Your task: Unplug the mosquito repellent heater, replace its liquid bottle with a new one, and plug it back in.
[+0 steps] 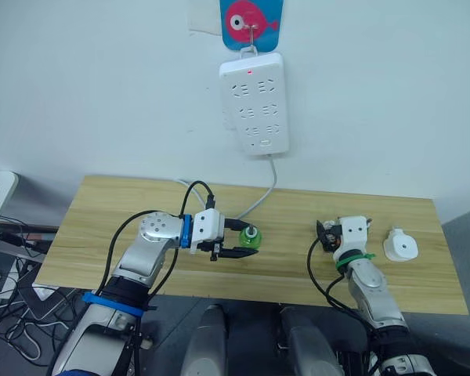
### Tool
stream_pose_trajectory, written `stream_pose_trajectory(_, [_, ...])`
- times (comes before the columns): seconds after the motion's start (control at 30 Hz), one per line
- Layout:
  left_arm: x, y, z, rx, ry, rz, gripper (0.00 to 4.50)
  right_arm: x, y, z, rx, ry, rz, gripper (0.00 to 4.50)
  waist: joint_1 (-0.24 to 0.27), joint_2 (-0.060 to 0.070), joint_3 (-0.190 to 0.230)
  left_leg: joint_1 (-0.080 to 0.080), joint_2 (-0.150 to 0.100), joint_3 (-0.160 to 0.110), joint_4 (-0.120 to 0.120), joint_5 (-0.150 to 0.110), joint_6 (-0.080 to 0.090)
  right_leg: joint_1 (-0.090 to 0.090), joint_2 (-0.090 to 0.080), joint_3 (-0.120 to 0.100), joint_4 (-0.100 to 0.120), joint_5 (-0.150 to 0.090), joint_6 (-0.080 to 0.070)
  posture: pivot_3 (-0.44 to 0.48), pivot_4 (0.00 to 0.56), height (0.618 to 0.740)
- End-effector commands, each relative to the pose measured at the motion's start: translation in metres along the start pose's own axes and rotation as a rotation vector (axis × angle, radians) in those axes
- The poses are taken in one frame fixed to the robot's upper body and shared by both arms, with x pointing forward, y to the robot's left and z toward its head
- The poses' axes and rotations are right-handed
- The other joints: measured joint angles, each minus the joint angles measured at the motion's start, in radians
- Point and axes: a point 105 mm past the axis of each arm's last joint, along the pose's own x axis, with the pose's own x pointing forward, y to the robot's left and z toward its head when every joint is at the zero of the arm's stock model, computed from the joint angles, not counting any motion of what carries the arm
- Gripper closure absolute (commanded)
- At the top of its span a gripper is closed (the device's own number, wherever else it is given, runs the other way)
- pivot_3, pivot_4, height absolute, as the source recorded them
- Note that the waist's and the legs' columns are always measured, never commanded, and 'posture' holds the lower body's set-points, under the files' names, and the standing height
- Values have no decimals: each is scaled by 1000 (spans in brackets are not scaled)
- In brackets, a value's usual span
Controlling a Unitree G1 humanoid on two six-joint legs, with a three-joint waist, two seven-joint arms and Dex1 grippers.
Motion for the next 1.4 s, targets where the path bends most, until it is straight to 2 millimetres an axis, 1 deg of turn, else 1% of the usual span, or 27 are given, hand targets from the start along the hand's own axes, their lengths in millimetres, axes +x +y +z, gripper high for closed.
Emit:
stream_pose_trajectory(0.03, [2,2,9,36,-30,6,2240,-19,0,24,-27,-63,55,30,0,0,0,0,0,0,0,0,0,0,0,0,0,0,0,237,324,740])
stream_pose_trajectory(0.13, [2,3,9,36,-34,10,2240,-45,8,41,-38,-64,144,30,2,1,0,0,0,0,-1,0,0,0,-1,0,-1,0,1,230,318,740])
stream_pose_trajectory(0.23, [4,5,8,37,-45,20,2240,-76,39,59,-48,-27,381,30,1,1,0,0,1,1,-2,0,0,0,-1,1,-1,-1,1,214,306,740])
stream_pose_trajectory(0.27, [6,6,9,37,-52,23,2240,-86,53,71,-9,-35,487,30,0,1,0,0,1,1,-2,0,0,0,-1,2,-1,-1,1,206,303,740])
stream_pose_trajectory(0.33, [8,7,9,40,-61,25,2240,-99,70,88,42,-42,618,30,-4,0,0,1,1,3,-2,0,0,-1,-1,5,-1,-1,1,194,298,740])
stream_pose_trajectory(0.47, [13,10,11,51,-76,17,2240,-111,98,113,81,-52,820,30,-6,0,0,2,2,3,-2,0,0,0,1,10,-1,-1,1,186,298,740])
stream_pose_trajectory(0.53, [16,11,12,59,-84,12,2240,-106,108,122,59,-63,856,30,-5,0,0,2,1,4,-2,0,0,0,2,10,-2,-1,1,173,293,740])
stream_pose_trajectory(0.63, [19,12,14,66,-94,4,2240,-98,115,127,33,-65,857,30,-5,0,0,1,0,5,-2,0,0,-1,2,10,-2,-1,2,171,292,740])
stream_pose_trajectory(0.8, [21,13,16,73,-104,-4,2240,-87,121,124,5,-58,833,30,-4,0,0,0,-1,5,-2,0,0,-1,0,10,-2,-1,2,170,293,740])
stream_pose_trajectory(0.97, [22,12,18,76,-112,-14,2240,-76,121,123,-13,-64,792,30,-5,0,0,0,-1,5,-1,0,0,-1,1,9,-2,-1,2,175,298,740])
stream_pose_trajectory(1.3, [23,9,22,66,-131,-30,2240,-68,125,116,-8,-62,770,30,-5,0,0,0,0,5,-2,0,0,-2,1,8,-1,-1,2,180,299,740])
stream_pose_trajectory(1.4, [23,8,22,64,-132,-33,2240,-66,125,114,-6,-61,766,609,-5,0,0,0,0,5,-2,0,0,-2,1,8,-1,-1,2,180,299,740])
